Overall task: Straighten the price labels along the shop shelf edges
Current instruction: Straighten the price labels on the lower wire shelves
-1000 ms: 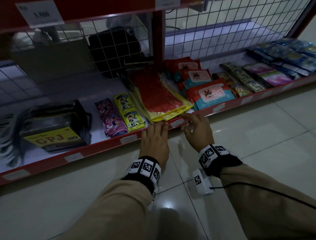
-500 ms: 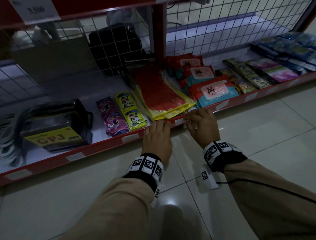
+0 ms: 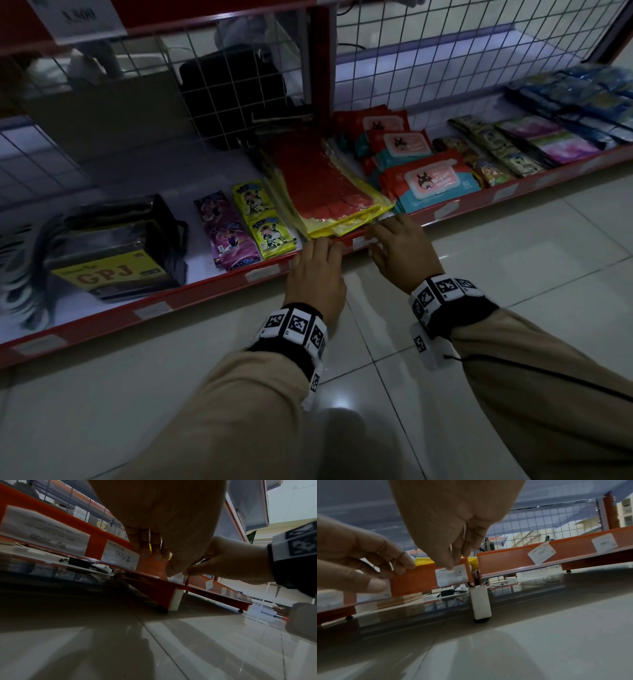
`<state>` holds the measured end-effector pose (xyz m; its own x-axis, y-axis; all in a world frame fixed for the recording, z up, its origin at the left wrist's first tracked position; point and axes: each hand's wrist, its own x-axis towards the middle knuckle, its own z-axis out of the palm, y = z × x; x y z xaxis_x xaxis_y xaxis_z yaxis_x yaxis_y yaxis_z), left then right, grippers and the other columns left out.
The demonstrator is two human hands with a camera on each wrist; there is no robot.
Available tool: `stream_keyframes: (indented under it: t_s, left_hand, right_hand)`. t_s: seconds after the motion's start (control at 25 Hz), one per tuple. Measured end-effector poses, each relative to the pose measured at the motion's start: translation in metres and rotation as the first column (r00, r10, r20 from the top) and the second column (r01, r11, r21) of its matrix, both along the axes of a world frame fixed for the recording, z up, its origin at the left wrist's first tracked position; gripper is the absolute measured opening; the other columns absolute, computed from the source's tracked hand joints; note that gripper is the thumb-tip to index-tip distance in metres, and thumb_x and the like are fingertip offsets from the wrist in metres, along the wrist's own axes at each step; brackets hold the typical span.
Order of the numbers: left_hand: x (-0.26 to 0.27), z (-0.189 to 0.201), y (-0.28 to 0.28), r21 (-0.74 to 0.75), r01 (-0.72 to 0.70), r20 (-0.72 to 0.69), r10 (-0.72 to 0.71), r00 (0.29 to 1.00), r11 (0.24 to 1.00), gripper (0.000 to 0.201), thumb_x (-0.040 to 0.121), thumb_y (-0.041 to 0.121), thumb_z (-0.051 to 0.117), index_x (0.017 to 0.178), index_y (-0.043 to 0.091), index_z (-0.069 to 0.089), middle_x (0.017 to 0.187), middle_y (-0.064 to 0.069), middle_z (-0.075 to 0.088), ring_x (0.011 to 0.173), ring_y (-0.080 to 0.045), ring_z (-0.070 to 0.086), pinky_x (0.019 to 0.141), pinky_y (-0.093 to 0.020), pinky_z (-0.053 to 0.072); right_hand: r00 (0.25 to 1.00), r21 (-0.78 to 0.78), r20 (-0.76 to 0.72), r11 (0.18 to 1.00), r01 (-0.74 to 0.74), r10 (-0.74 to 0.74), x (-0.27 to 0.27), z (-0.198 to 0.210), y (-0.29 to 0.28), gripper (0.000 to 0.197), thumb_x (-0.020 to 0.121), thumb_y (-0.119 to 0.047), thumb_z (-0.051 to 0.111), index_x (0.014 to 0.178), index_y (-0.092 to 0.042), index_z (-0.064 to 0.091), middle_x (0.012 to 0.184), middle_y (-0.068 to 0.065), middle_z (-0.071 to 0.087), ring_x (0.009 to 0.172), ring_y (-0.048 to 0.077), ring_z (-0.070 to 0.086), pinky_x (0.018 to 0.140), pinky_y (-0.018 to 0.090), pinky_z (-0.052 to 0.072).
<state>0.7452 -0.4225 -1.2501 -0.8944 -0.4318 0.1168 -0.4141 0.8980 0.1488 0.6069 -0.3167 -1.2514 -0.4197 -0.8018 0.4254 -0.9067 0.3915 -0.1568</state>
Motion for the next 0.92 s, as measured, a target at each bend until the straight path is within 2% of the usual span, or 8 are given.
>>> stream_keyframes:
  t_s: [0.2,0.44,0.52,0.6,0.68,0.76,0.84,0.92]
  left_hand:
    - [0.0,0.0,0.0,0.004,-0.006,0.014,0.006,1.0,1.0,0.044,0.089,0.024,0.049,0.132,0.021,0.038,0.13,-0.001,0.038,0.118,-0.023,0.036,0.097,-0.035,0.034]
    - [0.001,0.0,0.001,-0.006,0.0,0.026,0.0,1.0,1.0,0.044,0.089,0.022,0.05,0.131,0.02,0.04,0.128,-0.001,0.04,0.117,-0.023,0.037,0.097,-0.035,0.033]
    - [0.001,0.001,0.0,0.009,0.007,0.025,-0.008,1.0,1.0,0.042,0.09,0.022,0.048,0.131,0.02,0.04,0.128,-0.001,0.041,0.117,-0.023,0.037,0.097,-0.034,0.033]
    - [0.0,0.002,-0.004,0.044,0.007,0.004,-0.007,1.0,0.999,0.038,0.093,0.024,0.047,0.13,0.02,0.043,0.126,-0.001,0.043,0.116,-0.022,0.038,0.096,-0.034,0.033]
    - [-0.001,0.003,-0.008,0.095,-0.003,-0.025,0.006,1.0,0.996,0.036,0.096,0.031,0.045,0.13,0.019,0.045,0.125,-0.002,0.045,0.115,-0.022,0.039,0.095,-0.034,0.034]
    - [-0.001,0.003,-0.01,0.168,-0.036,-0.065,0.048,0.997,0.985,0.039,0.097,0.036,0.042,0.132,0.018,0.045,0.127,-0.003,0.047,0.117,-0.023,0.04,0.096,-0.034,0.034]
    - [-0.002,0.003,-0.007,0.236,-0.046,-0.112,0.075,0.991,0.971,0.041,0.099,0.04,0.039,0.132,0.017,0.046,0.126,-0.005,0.05,0.117,-0.023,0.041,0.097,-0.034,0.033]
    - [-0.003,0.003,-0.007,0.264,-0.054,-0.144,0.095,0.985,0.963,0.04,0.099,0.04,0.039,0.129,0.016,0.049,0.121,-0.005,0.053,0.113,-0.024,0.043,0.094,-0.034,0.034]
  right_hand:
    - [1.0,0.031,0.005,1.0,0.008,-0.008,0.003,-0.003,0.003,0.025,0.072,-0.003,0.068,0.097,-0.003,0.067,0.089,0.016,0.068,0.083,0.035,0.06,0.071,0.039,0.049]
    - [0.997,0.175,0.036,0.983,0.06,-0.067,0.003,-0.002,-0.002,0.022,0.079,-0.016,0.063,0.098,-0.005,0.065,0.103,0.018,0.059,0.098,0.037,0.052,0.079,0.046,0.044]
    - [0.992,0.118,0.105,0.992,0.051,-0.064,0.002,0.002,-0.003,0.017,0.08,-0.015,0.065,0.094,-0.008,0.065,0.101,0.015,0.06,0.096,0.034,0.052,0.079,0.044,0.044]
    - [0.959,-0.074,0.28,0.996,0.054,-0.031,0.0,0.005,-0.005,0.01,0.079,-0.009,0.066,0.089,-0.009,0.067,0.09,0.008,0.065,0.089,0.027,0.054,0.076,0.037,0.044]
    - [0.853,-0.248,0.522,0.959,0.135,0.015,0.001,0.009,-0.007,0.01,0.08,-0.003,0.066,0.087,-0.01,0.066,0.082,0.001,0.065,0.08,0.015,0.058,0.072,0.029,0.047]
    - [0.683,-0.325,0.724,0.922,0.212,0.099,0.006,0.012,-0.011,0.018,0.08,0.004,0.065,0.09,-0.011,0.062,0.083,0.003,0.065,0.074,0.009,0.062,0.069,0.02,0.05]
    - [0.522,-0.35,0.833,0.905,0.241,0.183,0.013,0.012,-0.012,0.027,0.078,0.01,0.066,0.096,-0.009,0.058,0.085,0.005,0.064,0.071,0.0,0.062,0.068,0.015,0.051]
    - [0.406,-0.344,0.885,0.909,0.236,0.229,0.018,0.011,-0.013,0.03,0.078,0.01,0.068,0.101,-0.006,0.057,0.086,0.002,0.064,0.073,0.001,0.063,0.07,0.015,0.051]
